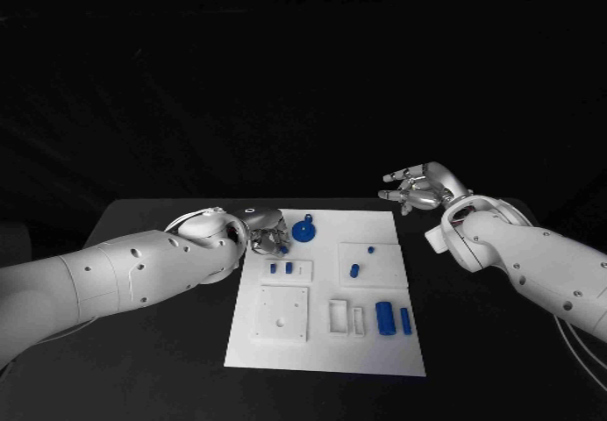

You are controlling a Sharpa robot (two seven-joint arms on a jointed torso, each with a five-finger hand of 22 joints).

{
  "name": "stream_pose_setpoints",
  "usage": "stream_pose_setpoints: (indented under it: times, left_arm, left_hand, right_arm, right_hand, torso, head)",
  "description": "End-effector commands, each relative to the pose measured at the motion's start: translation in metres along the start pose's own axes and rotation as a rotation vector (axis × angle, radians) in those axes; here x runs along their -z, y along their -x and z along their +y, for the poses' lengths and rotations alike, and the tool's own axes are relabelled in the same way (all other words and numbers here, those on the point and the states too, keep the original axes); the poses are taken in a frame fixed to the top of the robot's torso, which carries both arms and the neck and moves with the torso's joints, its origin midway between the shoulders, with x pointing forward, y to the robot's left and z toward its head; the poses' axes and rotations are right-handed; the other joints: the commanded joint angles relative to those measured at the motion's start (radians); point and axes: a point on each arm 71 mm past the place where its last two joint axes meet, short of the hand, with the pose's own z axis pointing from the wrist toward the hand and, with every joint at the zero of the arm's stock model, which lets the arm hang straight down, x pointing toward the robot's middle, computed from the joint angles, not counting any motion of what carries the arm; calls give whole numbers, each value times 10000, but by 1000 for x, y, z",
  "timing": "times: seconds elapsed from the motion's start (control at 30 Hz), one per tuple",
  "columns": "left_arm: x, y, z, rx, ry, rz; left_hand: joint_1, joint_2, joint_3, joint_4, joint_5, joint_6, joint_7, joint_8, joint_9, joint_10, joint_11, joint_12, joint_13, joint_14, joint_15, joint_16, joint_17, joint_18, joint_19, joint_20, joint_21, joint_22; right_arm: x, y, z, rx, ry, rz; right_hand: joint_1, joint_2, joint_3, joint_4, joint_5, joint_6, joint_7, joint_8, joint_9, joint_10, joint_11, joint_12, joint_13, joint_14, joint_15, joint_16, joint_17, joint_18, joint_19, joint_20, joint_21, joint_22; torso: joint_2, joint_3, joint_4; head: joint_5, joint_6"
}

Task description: Assemble the parts on the task board

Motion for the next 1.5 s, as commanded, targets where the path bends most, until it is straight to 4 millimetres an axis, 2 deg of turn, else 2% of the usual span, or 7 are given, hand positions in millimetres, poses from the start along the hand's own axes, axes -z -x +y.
stream_pose_setpoints:
  times: [0.03,0.77,1.13,1.4,1.5]
  left_arm:
    - [0,-1,0,-162,75,-23]
    - [-2,-4,-11,83,-314,157]
    - [-3,-7,-7,-84,31,481]
    - [-3,-9,-4,-125,173,537]
    - [-3,-8,-4,-117,189,525]
  left_hand:
    - [26,37,16,-43,5,99,-9,29,19,24,6,27,16,47,-29,3,12,191,-20,-24,24,185]
    - [-29,25,40,-31,-42,117,-18,25,18,38,-4,26,16,54,-36,-10,19,183,-8,-26,28,174]
    - [-30,8,27,-26,-123,27,2,22,13,-123,52,28,15,-87,9,-57,15,168,-119,8,2,186]
    - [6,-121,50,-72,-152,-432,81,16,-3,-230,120,27,14,-150,58,-57,7,194,-175,52,2,192]
    - [-15,-192,81,-88,-158,-706,42,20,-2,-253,112,26,14,-163,56,-59,0,200,-188,61,2,188]
  right_arm:
    - [0,-1,1,15,118,99]
    - [-1,-2,1,3,120,140]
    - [-1,-2,1,7,107,153]
    - [-1,-2,0,28,97,165]
    - [-1,-2,0,37,97,173]
  right_hand:
    - [-89,-18,37,5,32,57,0,3,13,-55,-27,39,-15,-76,14,61,-10,8,275,29,47,-11]
    - [-100,1,39,-14,46,62,-2,4,14,-47,-31,53,-26,-68,10,74,-32,9,271,25,90,-62]
    - [-100,1,39,-14,46,62,-2,4,14,-47,-31,53,-26,-68,10,74,-32,9,271,25,90,-62]
    - [-103,-1,31,-42,42,40,0,2,13,-60,-29,28,-46,-80,12,59,-42,5,254,26,105,-94]
    - [-95,-6,31,-48,40,32,2,1,12,-68,-26,17,-54,-90,14,52,-44,5,249,28,100,-99]
  torso:
    - [3,2,-2]
    - [3,7,2]
    - [1,2,-1]
    - [-1,-2,6]
    - [-1,-2,6]
  head:
    - [7,4]
    - [-6,-15]
    - [-31,-18]
    - [-38,-21]
    - [-48,-24]
